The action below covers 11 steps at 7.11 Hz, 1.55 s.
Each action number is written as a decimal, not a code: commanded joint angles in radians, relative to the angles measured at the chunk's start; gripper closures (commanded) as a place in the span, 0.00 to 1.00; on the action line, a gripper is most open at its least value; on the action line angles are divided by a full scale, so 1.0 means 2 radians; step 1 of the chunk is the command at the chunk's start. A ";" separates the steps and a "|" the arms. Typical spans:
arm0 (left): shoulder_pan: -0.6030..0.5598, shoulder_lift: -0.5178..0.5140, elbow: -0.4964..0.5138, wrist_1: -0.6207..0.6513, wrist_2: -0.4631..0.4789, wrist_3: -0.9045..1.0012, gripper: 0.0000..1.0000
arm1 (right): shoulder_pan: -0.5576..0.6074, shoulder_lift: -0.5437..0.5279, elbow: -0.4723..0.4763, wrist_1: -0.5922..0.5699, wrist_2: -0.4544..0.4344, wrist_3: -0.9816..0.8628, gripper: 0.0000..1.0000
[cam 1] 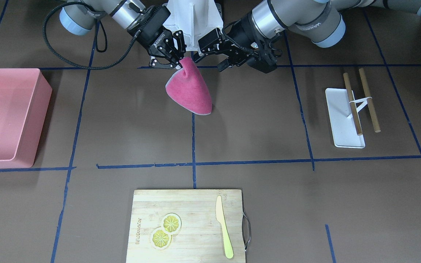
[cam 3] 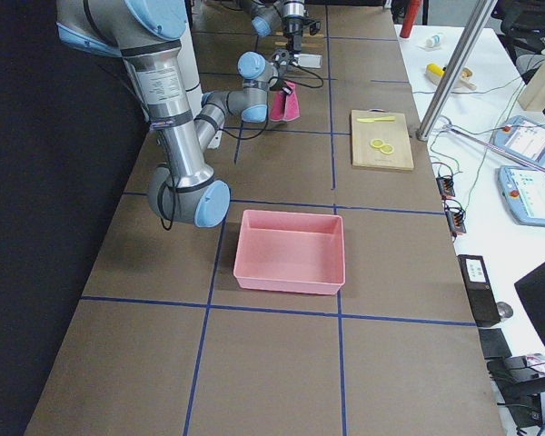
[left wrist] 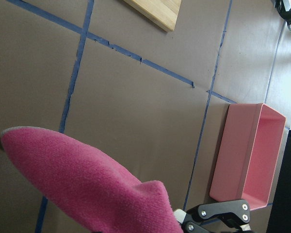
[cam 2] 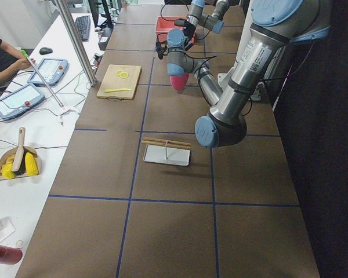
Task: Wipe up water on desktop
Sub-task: 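Open the left gripper and withdraw it while the right gripper lowers the towel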
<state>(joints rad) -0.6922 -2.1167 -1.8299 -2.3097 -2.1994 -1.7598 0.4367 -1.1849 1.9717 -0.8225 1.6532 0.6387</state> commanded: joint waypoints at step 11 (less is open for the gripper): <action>-0.301 0.144 -0.107 0.343 -0.091 0.497 0.00 | 0.112 0.055 0.149 -0.590 0.303 0.223 1.00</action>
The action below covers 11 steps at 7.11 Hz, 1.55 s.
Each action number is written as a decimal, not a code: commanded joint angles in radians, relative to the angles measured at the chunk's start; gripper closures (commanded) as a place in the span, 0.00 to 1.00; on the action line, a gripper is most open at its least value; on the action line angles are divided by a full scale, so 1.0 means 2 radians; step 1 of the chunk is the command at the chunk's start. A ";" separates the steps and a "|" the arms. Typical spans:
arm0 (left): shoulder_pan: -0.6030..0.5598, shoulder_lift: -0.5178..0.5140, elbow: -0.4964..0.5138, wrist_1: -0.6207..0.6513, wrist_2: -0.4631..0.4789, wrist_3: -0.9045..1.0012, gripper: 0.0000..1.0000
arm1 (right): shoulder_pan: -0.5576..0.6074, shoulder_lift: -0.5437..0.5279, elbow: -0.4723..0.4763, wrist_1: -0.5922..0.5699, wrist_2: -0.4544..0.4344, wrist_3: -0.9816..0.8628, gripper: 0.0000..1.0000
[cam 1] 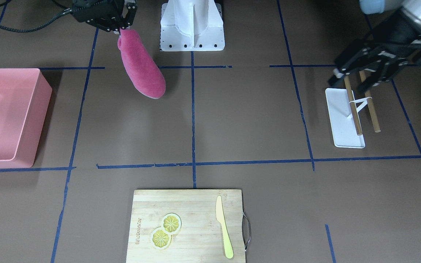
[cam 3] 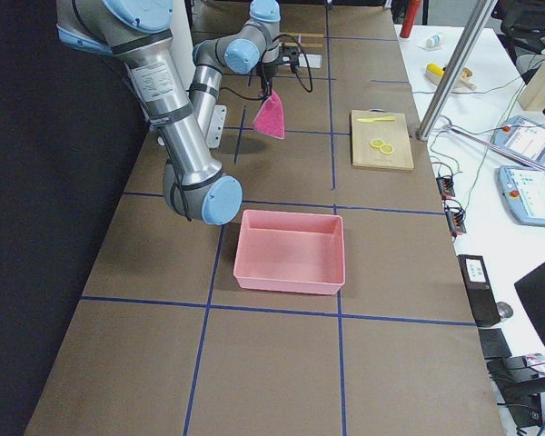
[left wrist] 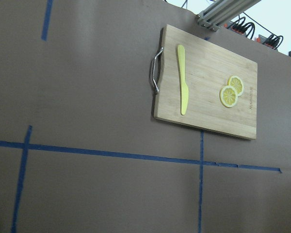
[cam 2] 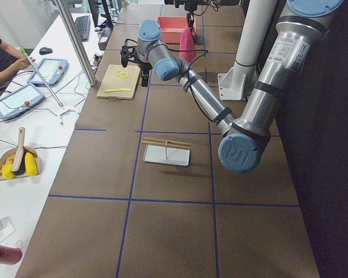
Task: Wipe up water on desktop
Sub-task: 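Press the towel onto the table with the right gripper and wipe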
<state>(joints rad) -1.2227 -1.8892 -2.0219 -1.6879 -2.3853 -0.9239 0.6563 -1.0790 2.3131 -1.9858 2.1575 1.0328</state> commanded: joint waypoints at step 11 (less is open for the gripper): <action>-0.087 0.147 0.003 0.027 0.001 0.242 0.00 | 0.077 0.006 -0.437 0.233 0.005 0.146 0.99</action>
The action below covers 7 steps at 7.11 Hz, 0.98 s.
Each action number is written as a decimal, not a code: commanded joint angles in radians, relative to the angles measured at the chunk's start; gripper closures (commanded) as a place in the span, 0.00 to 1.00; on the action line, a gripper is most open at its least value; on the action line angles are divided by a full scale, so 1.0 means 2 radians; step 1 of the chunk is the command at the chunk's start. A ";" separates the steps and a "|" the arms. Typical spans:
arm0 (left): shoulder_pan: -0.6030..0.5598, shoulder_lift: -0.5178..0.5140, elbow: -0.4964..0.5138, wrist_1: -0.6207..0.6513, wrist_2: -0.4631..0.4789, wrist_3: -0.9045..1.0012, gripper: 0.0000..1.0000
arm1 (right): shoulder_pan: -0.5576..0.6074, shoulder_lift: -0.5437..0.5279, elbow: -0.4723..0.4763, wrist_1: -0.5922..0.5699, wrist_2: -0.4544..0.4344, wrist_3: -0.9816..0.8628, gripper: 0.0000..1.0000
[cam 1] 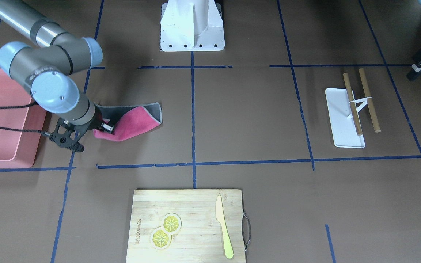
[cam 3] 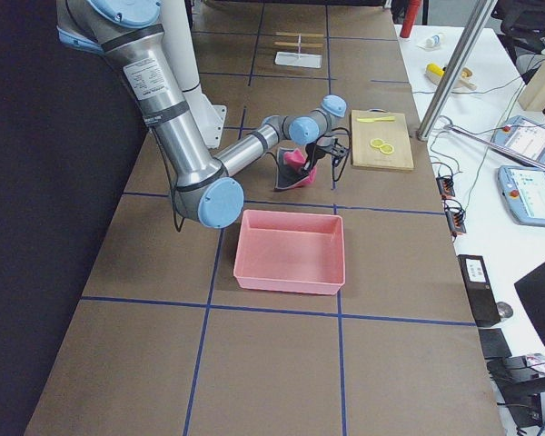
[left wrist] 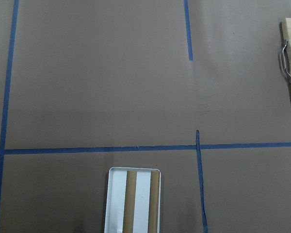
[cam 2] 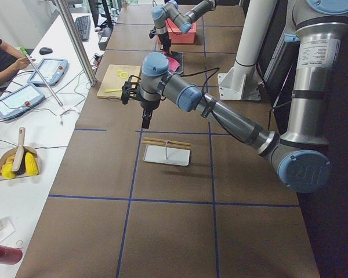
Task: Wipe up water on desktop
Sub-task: 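Press the towel onto the table with the right gripper and wipe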
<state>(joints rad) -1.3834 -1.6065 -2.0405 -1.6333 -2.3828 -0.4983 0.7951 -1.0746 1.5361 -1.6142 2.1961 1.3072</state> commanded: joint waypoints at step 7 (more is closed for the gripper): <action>-0.025 0.005 0.045 -0.002 -0.001 0.071 0.00 | -0.015 0.040 -0.052 0.076 0.002 0.050 1.00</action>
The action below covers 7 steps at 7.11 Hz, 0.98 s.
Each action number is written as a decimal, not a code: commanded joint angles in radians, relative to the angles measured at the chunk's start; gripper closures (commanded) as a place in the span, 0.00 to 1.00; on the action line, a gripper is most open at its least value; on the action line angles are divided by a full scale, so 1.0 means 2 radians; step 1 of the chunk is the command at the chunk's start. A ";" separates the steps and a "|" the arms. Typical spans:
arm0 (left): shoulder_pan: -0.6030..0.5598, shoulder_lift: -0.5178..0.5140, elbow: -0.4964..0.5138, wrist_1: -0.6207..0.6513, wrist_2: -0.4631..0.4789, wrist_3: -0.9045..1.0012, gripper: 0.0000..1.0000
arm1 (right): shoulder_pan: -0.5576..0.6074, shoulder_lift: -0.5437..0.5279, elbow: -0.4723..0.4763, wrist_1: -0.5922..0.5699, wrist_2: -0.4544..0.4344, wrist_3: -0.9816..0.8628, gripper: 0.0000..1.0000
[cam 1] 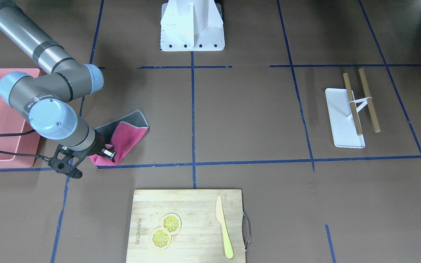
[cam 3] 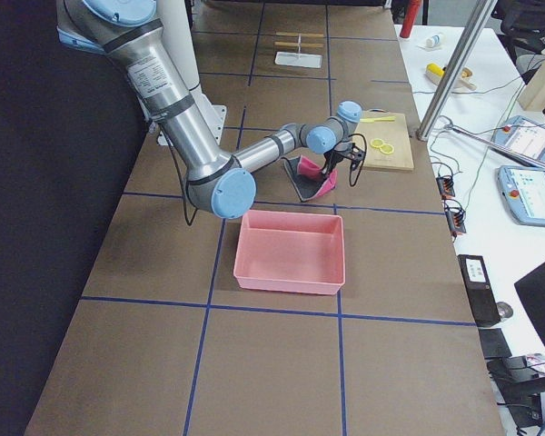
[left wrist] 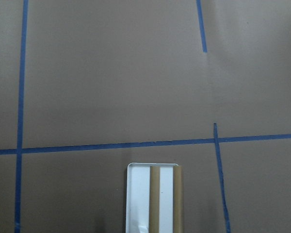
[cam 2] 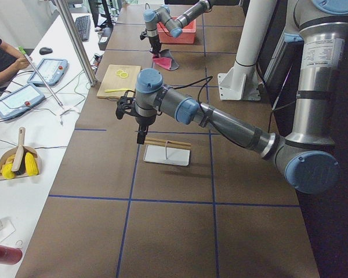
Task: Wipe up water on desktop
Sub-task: 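Press the towel onto the table with the right gripper and wipe, then drag the towel toward the robot and back with the right gripper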
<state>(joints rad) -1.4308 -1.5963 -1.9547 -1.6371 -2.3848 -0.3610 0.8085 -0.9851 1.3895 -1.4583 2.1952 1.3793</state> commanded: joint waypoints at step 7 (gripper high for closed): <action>-0.009 0.029 0.018 0.000 0.001 0.046 0.00 | -0.175 -0.090 0.239 -0.003 -0.001 0.198 0.99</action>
<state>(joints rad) -1.4398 -1.5772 -1.9386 -1.6379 -2.3843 -0.3303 0.4872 -1.1470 1.8245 -1.4634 2.1956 1.7426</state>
